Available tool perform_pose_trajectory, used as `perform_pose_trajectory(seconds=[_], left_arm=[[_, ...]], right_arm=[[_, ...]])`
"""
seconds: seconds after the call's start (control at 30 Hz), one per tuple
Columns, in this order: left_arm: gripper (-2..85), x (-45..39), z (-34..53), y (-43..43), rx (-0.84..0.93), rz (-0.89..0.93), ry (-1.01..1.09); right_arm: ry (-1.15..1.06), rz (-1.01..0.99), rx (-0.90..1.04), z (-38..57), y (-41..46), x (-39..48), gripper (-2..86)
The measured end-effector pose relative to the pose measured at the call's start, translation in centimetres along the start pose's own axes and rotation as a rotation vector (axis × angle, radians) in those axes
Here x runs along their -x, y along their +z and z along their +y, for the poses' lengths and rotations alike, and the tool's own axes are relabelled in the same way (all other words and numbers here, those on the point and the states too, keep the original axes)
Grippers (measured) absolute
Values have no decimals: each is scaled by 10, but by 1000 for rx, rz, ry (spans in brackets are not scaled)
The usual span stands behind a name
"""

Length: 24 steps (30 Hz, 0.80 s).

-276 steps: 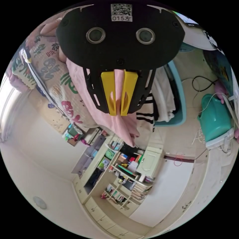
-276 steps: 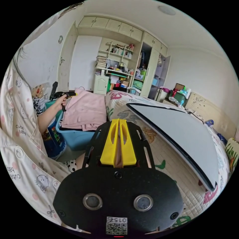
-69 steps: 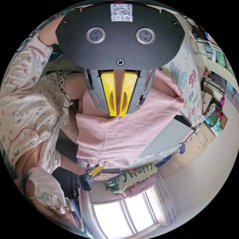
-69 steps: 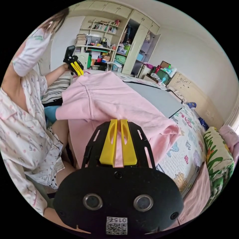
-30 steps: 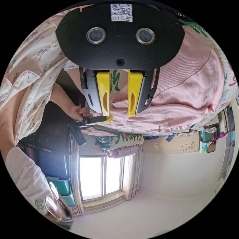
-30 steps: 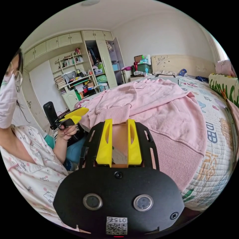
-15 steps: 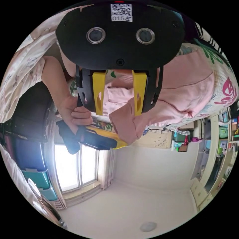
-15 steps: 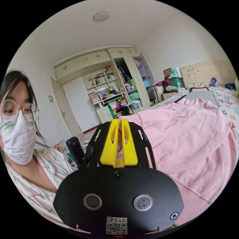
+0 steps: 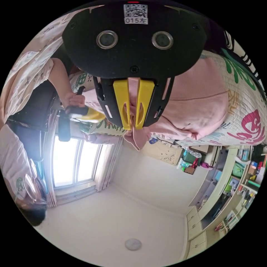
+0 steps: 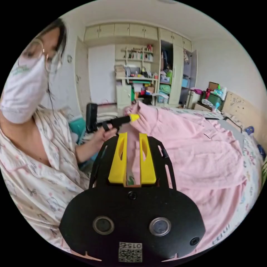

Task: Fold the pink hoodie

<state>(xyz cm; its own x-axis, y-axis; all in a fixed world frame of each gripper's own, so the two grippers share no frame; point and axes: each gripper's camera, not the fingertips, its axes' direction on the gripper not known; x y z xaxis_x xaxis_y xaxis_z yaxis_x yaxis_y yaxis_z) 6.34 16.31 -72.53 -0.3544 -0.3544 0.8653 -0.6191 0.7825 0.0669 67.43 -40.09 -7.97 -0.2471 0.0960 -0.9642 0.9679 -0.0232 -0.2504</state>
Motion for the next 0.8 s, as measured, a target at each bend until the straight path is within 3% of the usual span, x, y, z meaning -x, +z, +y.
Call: perform_pose_trajectory(seconds=[0.07, 0.17, 0.47, 0.8], left_arm=[[9, 11, -3, 1, -11, 14, -48], [8, 15, -10, 3, -6, 18, -56], [10, -4, -23, 13, 22, -7, -40], [11, -31, -49, 42, 29, 27, -5]], right_arm=[[-73, 166, 178, 13, 22, 24, 104], [-178, 193, 302, 23, 42, 50, 109], [-359, 328, 335, 15, 65, 93, 85], [-240, 305, 233, -40, 63, 68, 40]])
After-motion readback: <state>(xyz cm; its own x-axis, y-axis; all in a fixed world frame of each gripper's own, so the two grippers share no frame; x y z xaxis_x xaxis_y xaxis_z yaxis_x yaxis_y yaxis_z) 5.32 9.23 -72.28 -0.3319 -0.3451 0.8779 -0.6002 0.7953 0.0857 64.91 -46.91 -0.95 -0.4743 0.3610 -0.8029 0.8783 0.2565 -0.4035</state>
